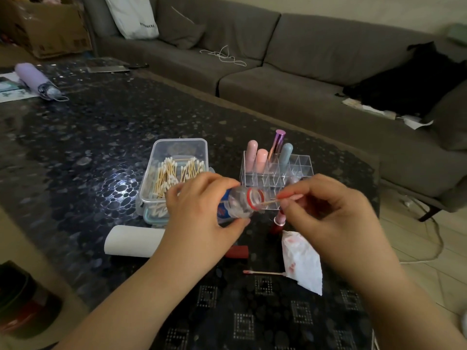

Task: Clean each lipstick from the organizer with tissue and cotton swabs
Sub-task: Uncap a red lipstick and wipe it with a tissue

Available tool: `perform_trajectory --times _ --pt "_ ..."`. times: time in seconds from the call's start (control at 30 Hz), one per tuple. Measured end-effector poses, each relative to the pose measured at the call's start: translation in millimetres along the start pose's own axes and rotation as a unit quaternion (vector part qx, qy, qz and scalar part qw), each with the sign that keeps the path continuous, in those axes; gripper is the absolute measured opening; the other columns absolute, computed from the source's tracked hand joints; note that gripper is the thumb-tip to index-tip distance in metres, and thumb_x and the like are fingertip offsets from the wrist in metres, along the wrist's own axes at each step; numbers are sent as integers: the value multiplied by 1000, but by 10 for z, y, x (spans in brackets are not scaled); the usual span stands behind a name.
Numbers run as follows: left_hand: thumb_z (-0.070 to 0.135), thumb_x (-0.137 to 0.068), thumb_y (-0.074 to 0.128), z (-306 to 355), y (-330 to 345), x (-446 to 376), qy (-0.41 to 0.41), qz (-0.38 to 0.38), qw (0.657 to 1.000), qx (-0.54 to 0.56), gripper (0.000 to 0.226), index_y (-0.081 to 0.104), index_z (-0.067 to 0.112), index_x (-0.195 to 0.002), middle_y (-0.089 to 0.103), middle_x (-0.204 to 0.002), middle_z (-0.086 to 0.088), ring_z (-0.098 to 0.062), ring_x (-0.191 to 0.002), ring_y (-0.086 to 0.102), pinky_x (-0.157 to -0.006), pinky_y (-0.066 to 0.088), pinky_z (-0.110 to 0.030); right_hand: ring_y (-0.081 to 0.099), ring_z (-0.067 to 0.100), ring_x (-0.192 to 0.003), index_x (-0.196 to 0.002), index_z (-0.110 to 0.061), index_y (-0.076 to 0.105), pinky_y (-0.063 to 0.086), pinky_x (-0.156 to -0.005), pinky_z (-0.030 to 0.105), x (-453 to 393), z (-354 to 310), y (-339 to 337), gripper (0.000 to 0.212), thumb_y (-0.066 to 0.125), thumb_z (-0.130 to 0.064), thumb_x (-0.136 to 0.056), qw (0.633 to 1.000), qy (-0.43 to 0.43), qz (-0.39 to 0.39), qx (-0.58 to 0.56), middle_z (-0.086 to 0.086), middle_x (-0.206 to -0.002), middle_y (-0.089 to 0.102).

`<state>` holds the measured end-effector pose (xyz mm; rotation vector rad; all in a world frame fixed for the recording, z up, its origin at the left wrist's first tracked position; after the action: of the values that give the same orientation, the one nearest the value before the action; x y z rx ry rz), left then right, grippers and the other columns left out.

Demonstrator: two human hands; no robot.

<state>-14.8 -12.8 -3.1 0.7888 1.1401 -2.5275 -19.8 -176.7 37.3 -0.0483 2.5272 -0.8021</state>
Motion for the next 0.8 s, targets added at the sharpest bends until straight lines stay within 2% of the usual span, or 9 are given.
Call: perform_trajectory --times 0.07,0.13,0.23,0.37,0.5,0.57,0.6,0.7,0.8 --pt "52 -62 69 -68 31 -28 -45 -5 999 8 44 63 30 -99 51 -101 14 -11 -101 50 -92 33 -43 56 3 -54 -74 -23 71 43 -52 10 9 122 -137 17 67 -7 -81 993 73 42 -81 -3 -66 67" --pt "53 -66 74 -121 102 -53 -81 -24 996 -3 44 61 30 -102 51 -103 15 -13 -106 48 -96 27 -40 52 -1 -50 -72 -21 69 41 -48 8 27 263 -212 19 66 -5 -82 983 133 62 -115 -5 -60 66" --pt "51 -72 70 -194 236 -69 -110 -49 992 -31 41 59 32 -106 49 -104 18 -11 -114 40 -92 16 -31 52 -3 -49 -69 -20 69 40 -47 8 80 453 -158 18 68 -8 -82 973 201 34 -112 -8 -56 64" --pt "50 -77 67 -164 351 -64 -89 -61 989 -101 32 59 32 -102 43 -94 20 -12 -114 39 -79 7 -26 60 7 -56 -69 -20 70 49 -58 21 159 577 -119 16 69 -11 -81 967 240 15 -89 -2 -61 68" --pt "46 -75 69 -135 402 -30 -68 -49 988 -131 31 61 26 -98 46 -85 19 -14 -112 41 -82 9 -28 64 8 -59 -70 -19 69 52 -60 24 194 577 -104 16 68 -10 -82 961 261 -14 -87 -1 -64 70" --pt "44 -75 70 -162 393 -20 -79 -43 988 -128 37 60 24 -105 49 -87 16 -15 -115 42 -90 12 -32 65 12 -61 -70 -19 69 54 -62 27 221 582 -92 15 68 -9 -82 959 271 -29 -80 0 -64 70" --pt "43 -76 70 -172 386 -18 -84 -44 988 -124 45 58 23 -114 54 -91 14 -16 -117 42 -95 12 -35 67 14 -63 -71 -18 69 54 -62 28 235 588 -89 14 68 -9 -82 958 276 -34 -77 0 -65 71" --pt "44 -79 68 -189 410 1 -92 -68 986 -123 71 38 20 -139 63 -107 8 -17 -124 41 -104 12 -40 69 11 -64 -76 -15 68 53 -60 21 285 646 -97 12 67 -6 -83 951 296 -37 -81 0 -66 72" --pt "42 -75 73 -178 418 36 -80 -68 985 -135 79 35 18 -140 59 -119 2 -19 -124 41 -104 17 -42 70 11 -64 -79 -11 67 54 -63 24 349 755 -121 10 66 -3 -83 938 331 -26 -97 3 -67 72"
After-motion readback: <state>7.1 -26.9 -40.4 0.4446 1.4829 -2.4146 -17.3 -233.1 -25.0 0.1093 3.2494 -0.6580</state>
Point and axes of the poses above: each hand's wrist, its own x-axis away from the middle knuckle, its own y-axis out of the palm, z = x × y, the point moved 10 cm from there along -x, towards the middle knuckle
